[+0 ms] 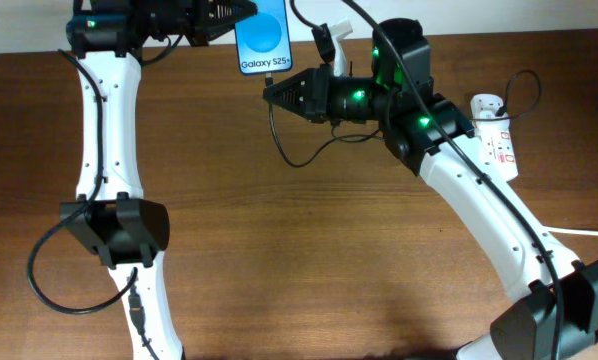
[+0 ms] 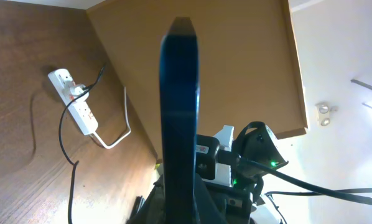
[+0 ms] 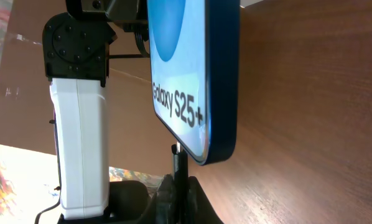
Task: Plug charger to phone and switch on socket
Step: 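Push the USB-C plug into the phone port with the right gripper, then lower the phone onto the table with the left gripper and release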
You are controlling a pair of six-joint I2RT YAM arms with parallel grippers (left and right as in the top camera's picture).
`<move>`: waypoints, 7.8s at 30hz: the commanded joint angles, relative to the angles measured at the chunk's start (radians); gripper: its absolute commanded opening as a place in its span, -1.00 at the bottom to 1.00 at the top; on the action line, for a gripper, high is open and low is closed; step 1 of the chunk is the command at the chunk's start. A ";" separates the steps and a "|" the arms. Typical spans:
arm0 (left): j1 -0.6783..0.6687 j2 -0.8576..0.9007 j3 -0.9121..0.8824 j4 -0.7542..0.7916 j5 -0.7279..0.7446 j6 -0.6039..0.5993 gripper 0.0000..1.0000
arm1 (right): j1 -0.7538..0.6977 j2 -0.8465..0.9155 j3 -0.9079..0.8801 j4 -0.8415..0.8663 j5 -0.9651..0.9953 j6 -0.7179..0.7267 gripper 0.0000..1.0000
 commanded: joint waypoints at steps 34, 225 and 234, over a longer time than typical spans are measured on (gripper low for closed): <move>-0.018 -0.032 0.019 0.003 0.041 -0.009 -1.00 | -0.050 0.036 0.014 0.064 -0.187 0.000 -0.92; -0.233 0.443 -0.003 -0.671 -0.833 0.623 -1.00 | -0.376 0.309 0.157 -1.123 0.698 -0.610 0.47; -0.233 0.456 -0.003 -0.663 -1.052 0.623 -0.35 | -0.376 0.309 0.157 -1.123 0.709 -0.610 0.57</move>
